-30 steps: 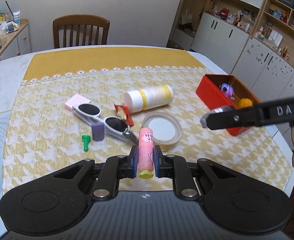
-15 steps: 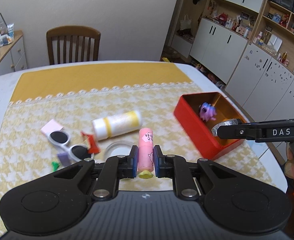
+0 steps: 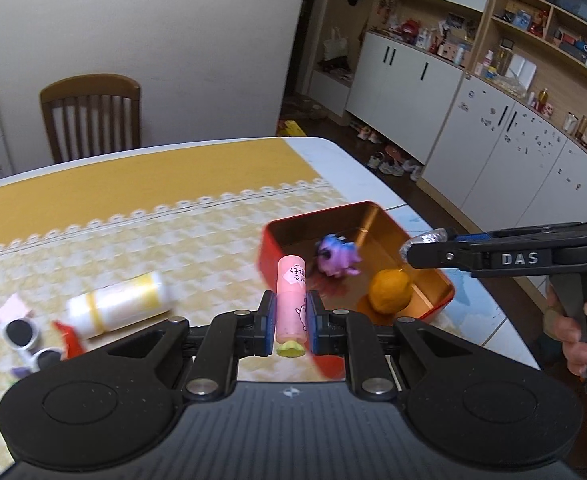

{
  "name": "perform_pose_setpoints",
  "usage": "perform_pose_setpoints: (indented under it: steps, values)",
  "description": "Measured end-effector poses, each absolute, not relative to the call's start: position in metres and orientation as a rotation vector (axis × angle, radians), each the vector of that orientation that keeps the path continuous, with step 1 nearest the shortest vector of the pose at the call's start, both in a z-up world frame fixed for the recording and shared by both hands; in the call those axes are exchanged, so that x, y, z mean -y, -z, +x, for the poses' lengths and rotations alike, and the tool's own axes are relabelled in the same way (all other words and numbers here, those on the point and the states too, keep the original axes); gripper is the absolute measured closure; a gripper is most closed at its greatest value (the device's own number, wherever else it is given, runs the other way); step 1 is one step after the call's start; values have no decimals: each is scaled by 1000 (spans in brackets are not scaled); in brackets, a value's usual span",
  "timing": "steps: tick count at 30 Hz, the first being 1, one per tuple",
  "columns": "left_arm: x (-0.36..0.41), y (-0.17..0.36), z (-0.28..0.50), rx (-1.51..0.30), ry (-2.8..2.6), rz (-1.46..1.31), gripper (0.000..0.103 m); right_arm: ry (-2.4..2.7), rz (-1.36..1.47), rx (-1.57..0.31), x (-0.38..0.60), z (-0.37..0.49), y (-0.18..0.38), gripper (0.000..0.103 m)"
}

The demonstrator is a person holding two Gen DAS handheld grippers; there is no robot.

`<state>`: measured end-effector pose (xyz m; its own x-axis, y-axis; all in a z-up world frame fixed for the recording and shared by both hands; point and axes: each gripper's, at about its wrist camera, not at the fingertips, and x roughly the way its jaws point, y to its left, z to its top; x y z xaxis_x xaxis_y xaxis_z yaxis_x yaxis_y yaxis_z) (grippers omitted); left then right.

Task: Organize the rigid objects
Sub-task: 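Carry the lip balm and the nail clipper with both grippers into the red tin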

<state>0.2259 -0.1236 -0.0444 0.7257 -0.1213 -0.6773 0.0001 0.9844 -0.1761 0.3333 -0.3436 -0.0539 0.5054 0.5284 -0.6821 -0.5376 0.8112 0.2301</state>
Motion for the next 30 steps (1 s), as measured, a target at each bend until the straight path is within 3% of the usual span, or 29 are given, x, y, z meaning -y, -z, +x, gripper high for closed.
perform_pose_setpoints:
  steps: [17,30]
  values:
    - [193,94,325,-903,57,-118,88,-684,-227,-809,351,403,87,51]
    - [205,133,356,-998,19,-104,88,-698,-395,-831,320,426,119,51]
